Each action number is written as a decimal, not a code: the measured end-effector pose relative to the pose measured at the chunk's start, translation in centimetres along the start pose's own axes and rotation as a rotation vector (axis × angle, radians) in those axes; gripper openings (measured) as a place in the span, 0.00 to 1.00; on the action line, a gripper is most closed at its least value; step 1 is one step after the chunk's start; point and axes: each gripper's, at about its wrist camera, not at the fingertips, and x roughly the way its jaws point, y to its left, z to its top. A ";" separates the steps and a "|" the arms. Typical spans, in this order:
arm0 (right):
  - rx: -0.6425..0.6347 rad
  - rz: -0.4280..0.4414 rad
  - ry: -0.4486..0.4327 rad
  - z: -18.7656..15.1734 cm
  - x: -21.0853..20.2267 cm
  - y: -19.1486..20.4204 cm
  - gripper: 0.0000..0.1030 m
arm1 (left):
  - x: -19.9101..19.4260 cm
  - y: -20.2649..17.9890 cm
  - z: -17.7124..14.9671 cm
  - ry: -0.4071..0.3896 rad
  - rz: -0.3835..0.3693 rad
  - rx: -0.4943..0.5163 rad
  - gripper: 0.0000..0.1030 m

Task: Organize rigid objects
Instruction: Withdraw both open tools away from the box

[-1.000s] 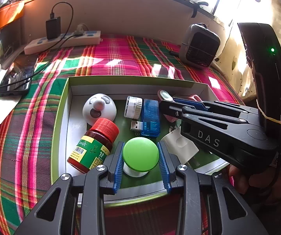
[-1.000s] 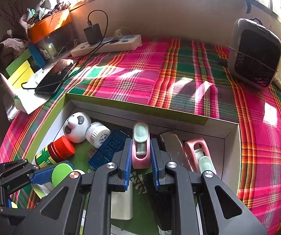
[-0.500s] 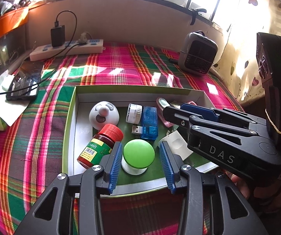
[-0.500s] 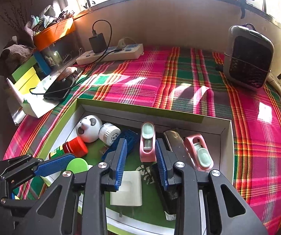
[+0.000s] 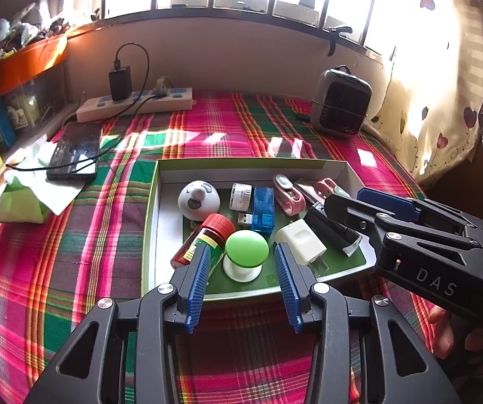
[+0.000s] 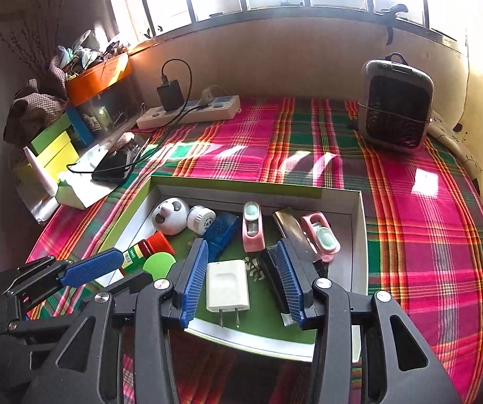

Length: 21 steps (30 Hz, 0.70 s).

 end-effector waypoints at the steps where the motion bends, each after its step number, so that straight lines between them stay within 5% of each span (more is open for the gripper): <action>1: 0.004 -0.005 -0.004 -0.2 -0.4 0.0 0.45 | -0.3 0.1 -0.2 -0.004 0.001 -0.006 0.38; 9: 0.014 -0.085 -0.010 -2.5 -2.9 0.3 0.48 | -2.2 0.3 -2.1 -0.023 0.061 -0.019 0.38; 21: 0.054 -0.153 0.040 -6.9 -3.5 0.1 0.48 | -1.5 0.0 -5.3 0.054 0.087 -0.005 0.38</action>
